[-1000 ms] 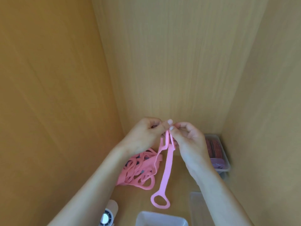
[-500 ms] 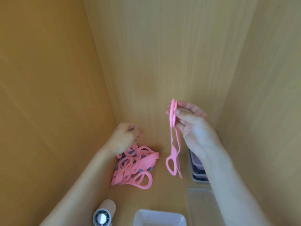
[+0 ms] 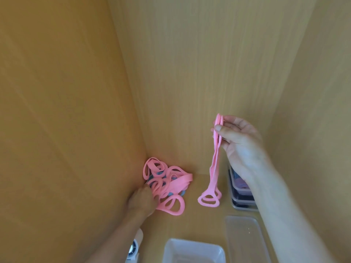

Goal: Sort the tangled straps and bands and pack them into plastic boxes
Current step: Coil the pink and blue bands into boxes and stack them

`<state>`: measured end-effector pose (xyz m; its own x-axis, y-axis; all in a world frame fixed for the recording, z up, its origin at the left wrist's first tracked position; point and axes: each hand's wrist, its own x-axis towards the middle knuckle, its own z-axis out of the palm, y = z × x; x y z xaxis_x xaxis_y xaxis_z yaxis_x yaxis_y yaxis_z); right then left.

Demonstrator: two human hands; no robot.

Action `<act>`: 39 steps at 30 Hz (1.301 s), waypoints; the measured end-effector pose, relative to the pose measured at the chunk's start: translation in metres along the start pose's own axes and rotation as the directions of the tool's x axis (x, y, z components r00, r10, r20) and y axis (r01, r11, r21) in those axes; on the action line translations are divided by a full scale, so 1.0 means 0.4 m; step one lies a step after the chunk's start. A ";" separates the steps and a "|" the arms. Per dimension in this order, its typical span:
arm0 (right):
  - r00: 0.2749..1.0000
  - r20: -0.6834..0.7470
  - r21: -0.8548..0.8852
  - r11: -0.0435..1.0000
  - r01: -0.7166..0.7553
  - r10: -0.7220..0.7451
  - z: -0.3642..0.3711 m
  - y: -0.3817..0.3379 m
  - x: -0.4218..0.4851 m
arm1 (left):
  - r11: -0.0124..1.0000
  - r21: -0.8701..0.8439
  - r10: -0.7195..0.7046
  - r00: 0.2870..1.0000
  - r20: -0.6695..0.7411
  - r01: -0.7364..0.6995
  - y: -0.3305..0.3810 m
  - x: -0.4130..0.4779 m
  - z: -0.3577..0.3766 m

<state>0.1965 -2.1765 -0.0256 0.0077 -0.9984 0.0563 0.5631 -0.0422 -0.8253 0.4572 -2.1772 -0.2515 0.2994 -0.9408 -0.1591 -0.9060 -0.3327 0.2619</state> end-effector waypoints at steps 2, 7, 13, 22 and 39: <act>1.000 0.014 -0.012 1.000 -0.015 0.015 0.001 0.013 -0.003 | 0.998 -0.041 -0.043 0.998 -0.038 0.042 0.007 0.008 0.006; 0.998 0.034 -0.018 0.999 -0.044 0.045 0.003 0.041 -0.015 | 0.994 -0.071 -0.090 0.995 -0.041 0.087 0.030 0.032 0.000; 0.998 0.021 -0.053 0.997 -0.052 0.053 -0.005 0.060 -0.024 | 0.918 -0.358 -0.190 0.982 -0.012 0.173 0.046 0.053 0.013; 0.994 0.027 -0.013 0.994 -0.104 0.105 -0.010 0.070 -0.019 | 0.588 -0.741 -0.250 0.944 0.216 0.325 0.085 0.039 -0.023; 0.980 0.001 -0.026 0.980 -0.198 0.198 0.001 0.082 0.026 | 0.507 -0.818 0.294 0.947 -0.132 -0.271 0.237 -0.045 -0.337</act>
<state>0.2154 -2.1881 -0.0517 0.1198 -0.9870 -0.1072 0.5289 0.1549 -0.8344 0.4064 -2.2007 -0.0957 0.0565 -0.9971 0.0518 -0.2963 0.0328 0.9545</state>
